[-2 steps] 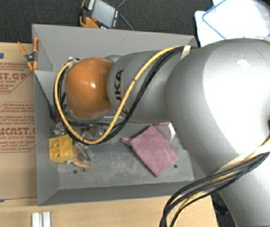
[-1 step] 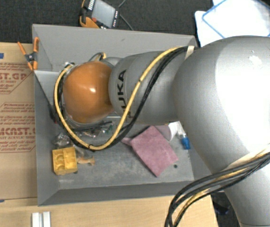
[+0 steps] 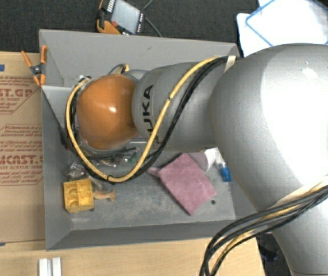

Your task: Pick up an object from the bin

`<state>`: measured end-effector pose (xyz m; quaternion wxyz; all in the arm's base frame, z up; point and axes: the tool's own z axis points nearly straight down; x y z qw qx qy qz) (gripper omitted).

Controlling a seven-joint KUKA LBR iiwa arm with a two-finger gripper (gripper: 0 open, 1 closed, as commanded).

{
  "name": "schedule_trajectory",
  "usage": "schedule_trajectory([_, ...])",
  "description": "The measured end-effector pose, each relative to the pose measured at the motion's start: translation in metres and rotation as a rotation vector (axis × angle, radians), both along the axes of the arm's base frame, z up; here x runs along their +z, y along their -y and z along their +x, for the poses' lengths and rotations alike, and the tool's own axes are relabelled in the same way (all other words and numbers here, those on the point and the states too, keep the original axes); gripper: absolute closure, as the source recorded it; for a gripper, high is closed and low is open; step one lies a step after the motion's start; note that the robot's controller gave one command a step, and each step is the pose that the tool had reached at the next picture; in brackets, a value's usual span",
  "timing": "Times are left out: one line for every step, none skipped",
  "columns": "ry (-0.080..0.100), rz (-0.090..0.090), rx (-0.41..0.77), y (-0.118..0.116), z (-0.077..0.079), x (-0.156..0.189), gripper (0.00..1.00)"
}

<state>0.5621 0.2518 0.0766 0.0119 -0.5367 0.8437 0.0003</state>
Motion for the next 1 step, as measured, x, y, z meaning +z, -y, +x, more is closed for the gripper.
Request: schedule_trajectory([0.009,0.005,-0.001,-0.0020,0.0008,0.1163,1.00])
